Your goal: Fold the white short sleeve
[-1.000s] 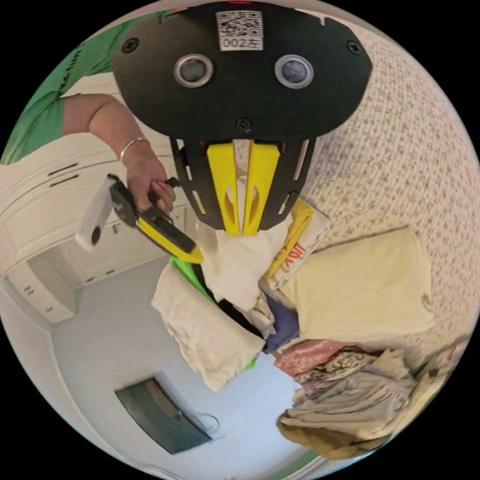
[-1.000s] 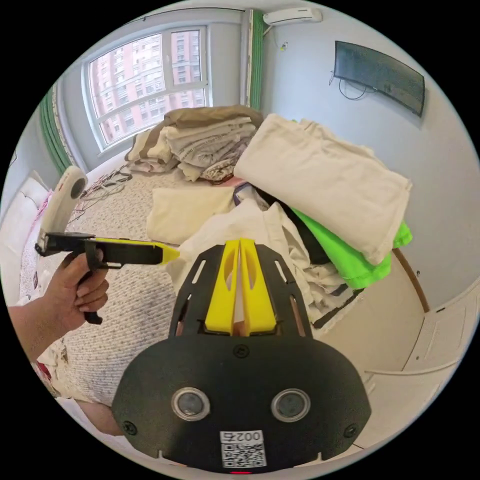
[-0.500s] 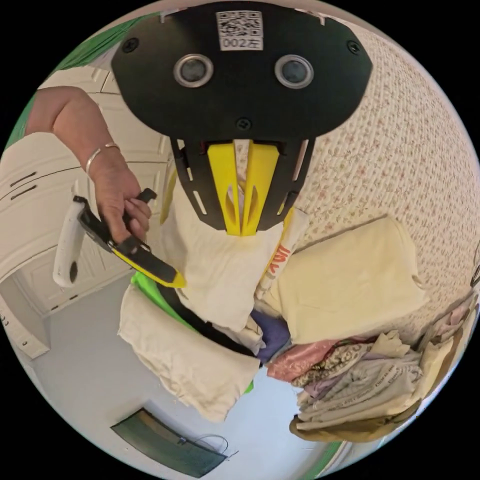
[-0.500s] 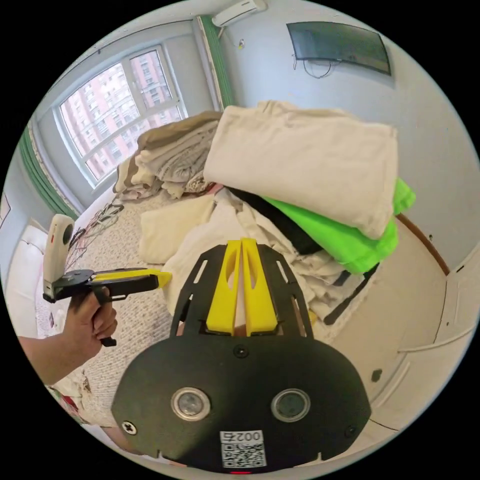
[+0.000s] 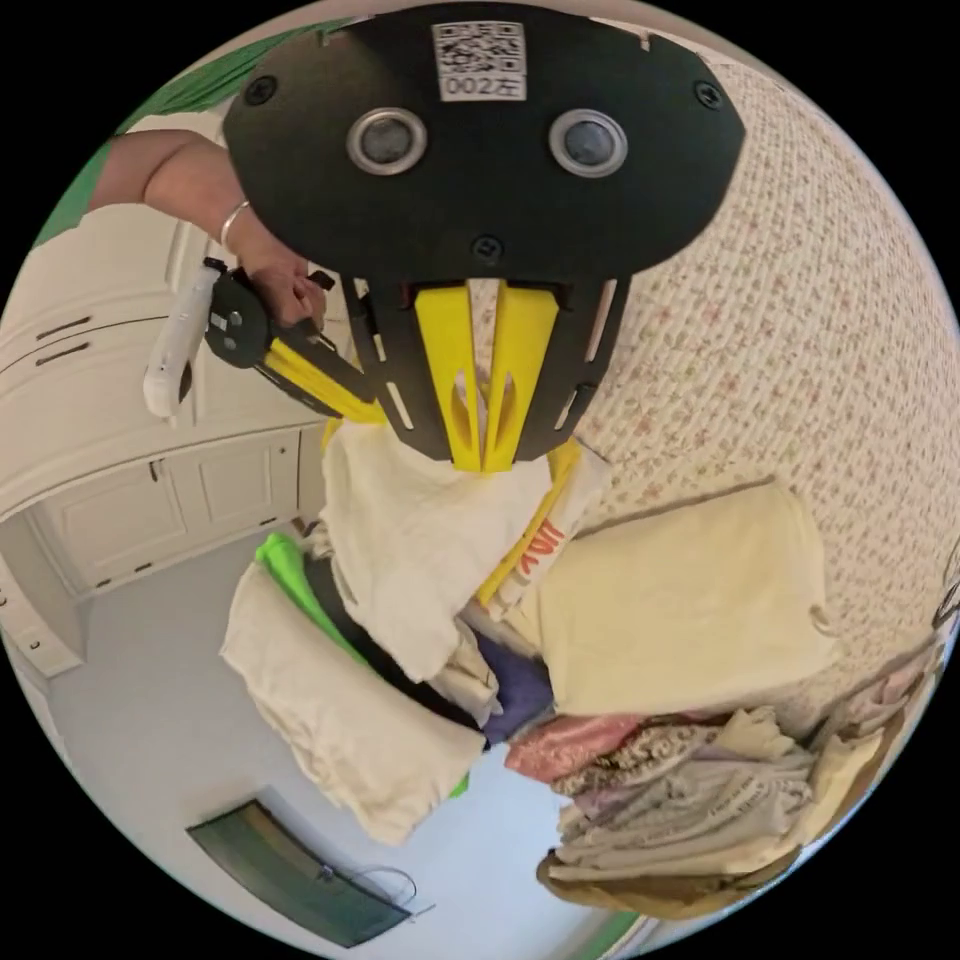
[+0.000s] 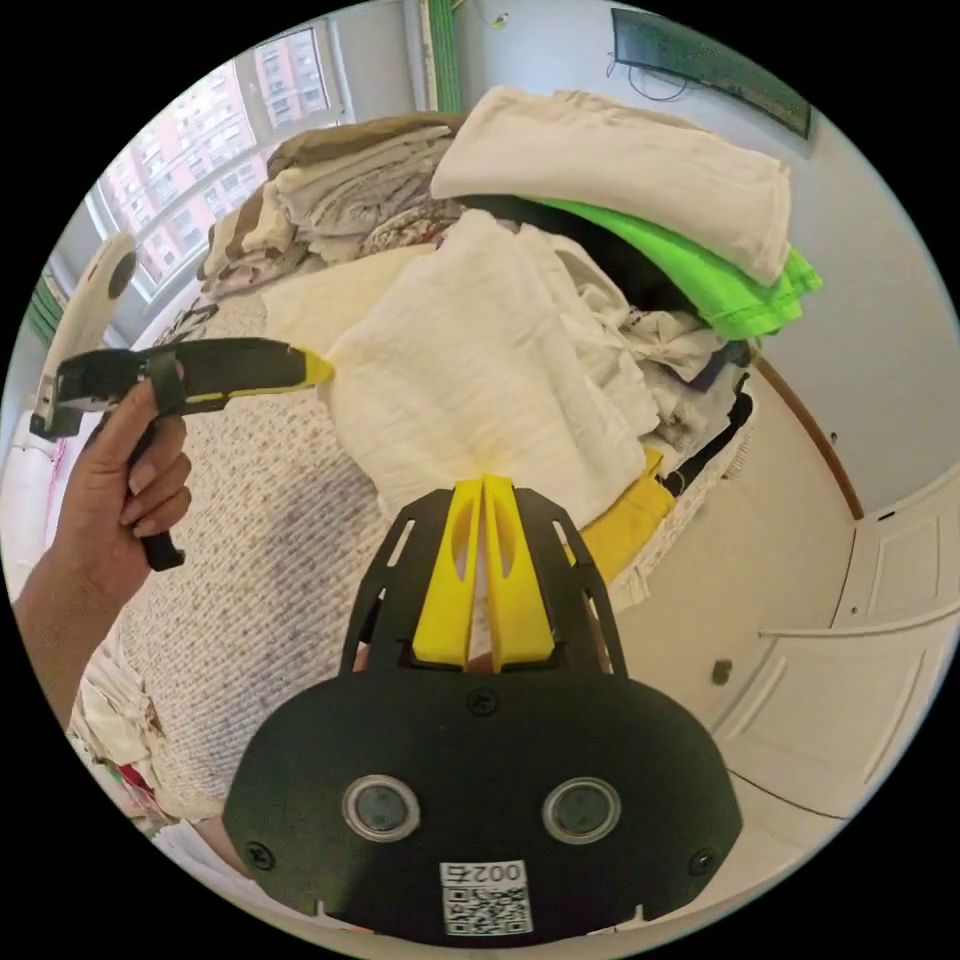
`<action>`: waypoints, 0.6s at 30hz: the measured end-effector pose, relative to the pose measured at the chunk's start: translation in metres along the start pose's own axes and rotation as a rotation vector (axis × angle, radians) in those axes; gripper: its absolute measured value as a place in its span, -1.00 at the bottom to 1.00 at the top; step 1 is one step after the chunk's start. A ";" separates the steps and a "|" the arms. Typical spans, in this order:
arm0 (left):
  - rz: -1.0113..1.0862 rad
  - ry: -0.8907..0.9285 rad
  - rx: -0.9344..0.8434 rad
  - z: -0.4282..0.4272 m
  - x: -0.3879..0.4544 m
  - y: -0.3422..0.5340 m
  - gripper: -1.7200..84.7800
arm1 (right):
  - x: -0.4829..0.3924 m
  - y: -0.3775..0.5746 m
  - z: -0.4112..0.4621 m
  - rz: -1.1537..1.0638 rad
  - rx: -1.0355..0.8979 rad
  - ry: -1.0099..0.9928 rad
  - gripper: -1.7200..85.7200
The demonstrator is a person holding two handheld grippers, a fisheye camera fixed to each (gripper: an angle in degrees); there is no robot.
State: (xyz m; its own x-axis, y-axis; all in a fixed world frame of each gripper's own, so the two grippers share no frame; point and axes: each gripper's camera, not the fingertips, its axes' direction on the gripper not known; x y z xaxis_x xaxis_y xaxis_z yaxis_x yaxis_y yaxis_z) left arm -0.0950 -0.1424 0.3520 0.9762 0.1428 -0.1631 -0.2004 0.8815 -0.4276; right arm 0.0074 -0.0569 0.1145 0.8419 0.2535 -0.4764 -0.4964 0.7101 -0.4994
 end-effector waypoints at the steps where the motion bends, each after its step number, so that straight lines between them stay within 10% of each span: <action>1: 0.001 -0.006 0.028 -0.021 -0.001 0.011 -0.98 | -0.004 0.000 -0.007 0.001 0.022 0.029 -0.98; 18: -0.528 -0.273 0.076 -0.241 -0.123 0.320 -0.99 | -0.290 0.089 -0.081 -0.714 -0.088 -0.446 -0.98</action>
State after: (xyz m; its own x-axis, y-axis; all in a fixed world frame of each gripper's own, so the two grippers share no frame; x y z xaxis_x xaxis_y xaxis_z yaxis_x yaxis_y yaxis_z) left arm -0.2992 0.0136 0.0211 0.9300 -0.2220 0.2929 0.3147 0.8927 -0.3226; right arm -0.2982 -0.1207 0.1493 0.9554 0.0121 0.2952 0.1868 0.7493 -0.6353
